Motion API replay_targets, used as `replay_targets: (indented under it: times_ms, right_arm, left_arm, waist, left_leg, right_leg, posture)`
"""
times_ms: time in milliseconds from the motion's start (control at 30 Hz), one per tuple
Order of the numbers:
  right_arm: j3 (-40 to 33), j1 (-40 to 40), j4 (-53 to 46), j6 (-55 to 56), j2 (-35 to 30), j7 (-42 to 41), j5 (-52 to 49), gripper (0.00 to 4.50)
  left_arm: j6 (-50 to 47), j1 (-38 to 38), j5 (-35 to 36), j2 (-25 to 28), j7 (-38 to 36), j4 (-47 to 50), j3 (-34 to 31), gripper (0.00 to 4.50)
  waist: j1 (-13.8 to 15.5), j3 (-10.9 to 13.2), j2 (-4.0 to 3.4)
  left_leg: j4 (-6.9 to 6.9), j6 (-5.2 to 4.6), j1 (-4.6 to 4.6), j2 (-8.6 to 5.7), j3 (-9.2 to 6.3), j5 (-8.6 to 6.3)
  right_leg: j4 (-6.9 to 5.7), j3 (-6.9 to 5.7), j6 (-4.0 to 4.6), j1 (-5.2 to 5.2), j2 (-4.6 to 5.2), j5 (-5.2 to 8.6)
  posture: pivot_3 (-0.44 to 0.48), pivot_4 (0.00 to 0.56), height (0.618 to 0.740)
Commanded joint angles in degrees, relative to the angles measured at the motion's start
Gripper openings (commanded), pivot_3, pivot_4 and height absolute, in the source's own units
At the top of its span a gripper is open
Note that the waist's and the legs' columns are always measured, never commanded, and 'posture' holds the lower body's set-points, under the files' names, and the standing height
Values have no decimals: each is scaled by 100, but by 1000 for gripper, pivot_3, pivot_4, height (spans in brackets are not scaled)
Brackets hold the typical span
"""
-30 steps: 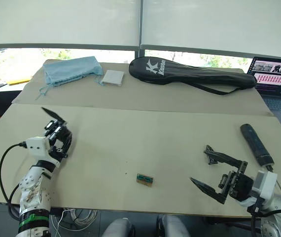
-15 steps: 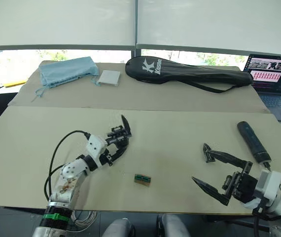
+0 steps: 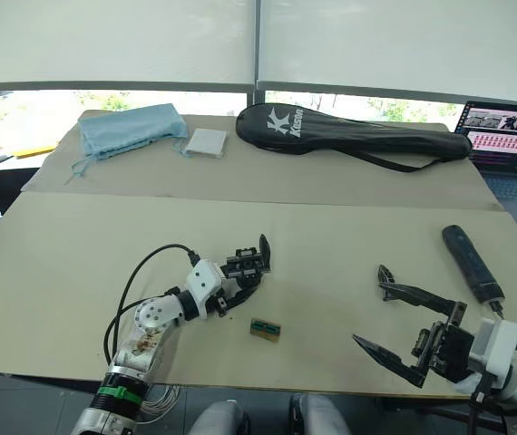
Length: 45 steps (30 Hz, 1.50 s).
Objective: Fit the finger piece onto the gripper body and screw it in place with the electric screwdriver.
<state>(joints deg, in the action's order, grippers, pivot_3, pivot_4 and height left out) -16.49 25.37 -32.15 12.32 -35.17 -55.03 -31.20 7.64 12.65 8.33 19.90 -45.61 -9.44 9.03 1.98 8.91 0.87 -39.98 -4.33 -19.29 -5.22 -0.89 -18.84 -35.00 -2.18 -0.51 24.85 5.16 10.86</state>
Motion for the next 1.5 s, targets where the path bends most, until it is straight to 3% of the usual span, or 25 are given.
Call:
replay_targets:
  times_ms: [33,433,500,600,800,1000,1233,1500]
  right_arm:
    - [-131,-20,-89,101,-53,-96,-65,4500]
    - [-158,-115,109,172,-25,-315,-82,4500]
    - [-150,-124,122,177,-20,-333,-79,4500]
    - [-145,-144,142,181,-3,-350,-71,4500]
    - [-128,-157,158,189,34,-364,-49,4500]
    - [-119,-169,163,171,40,-356,-44,4500]
    - [-151,-200,102,52,-43,-359,-116,4500]
    - [-275,-150,-1,-51,-169,-345,-197,4500]
  left_arm:
    - [42,95,-65,-57,22,-87,55,2278]
    - [-592,26,-35,162,-157,-131,40,2278]
    - [-618,8,-33,215,-184,-132,26,3300]
    - [-607,-13,-9,248,-202,-141,6,4462]
    - [-650,-87,174,371,-299,-124,-168,4491]
    - [-654,69,780,837,-1141,-335,-558,4491]
    - [-295,1200,939,945,-2703,-1627,-406,4491]
    - [574,2268,435,553,-3501,-3157,-29,4491]
  waist:
    - [27,-4,-6]
    - [13,-40,-66]
    - [0,-41,-69]
    - [-17,-41,-69]
    - [-64,-41,-69]
    - [-132,-41,-69]
    - [-59,-37,-61]
    - [-48,-33,-54]
  left_leg:
    - [0,0,0,0,0,0]
    - [0,-7,8,1,0,3]
    - [1,-7,12,3,0,3]
    - [1,-7,13,4,0,3]
    - [1,-7,13,5,0,3]
    - [1,-5,13,8,0,4]
    - [-6,-10,3,3,-2,3]
    - [-8,-14,-3,-3,0,2]
  right_leg:
    - [0,0,0,-1,0,0]
    - [-1,2,-1,-10,-1,1]
    - [-1,2,-1,-12,-2,1]
    - [-1,3,-1,-14,-3,1]
    - [-2,3,-1,-14,-4,1]
    - [-5,3,0,-8,-7,1]
    - [-2,-5,0,-3,-5,1]
    - [1,-6,-1,-2,-1,0]
  posture:
    - [0,150,740]
    - [0,150,740]
    - [0,150,740]
    - [0,150,740]
    - [0,150,740]
    - [0,150,740]
    - [0,150,740]
    - [0,150,740]
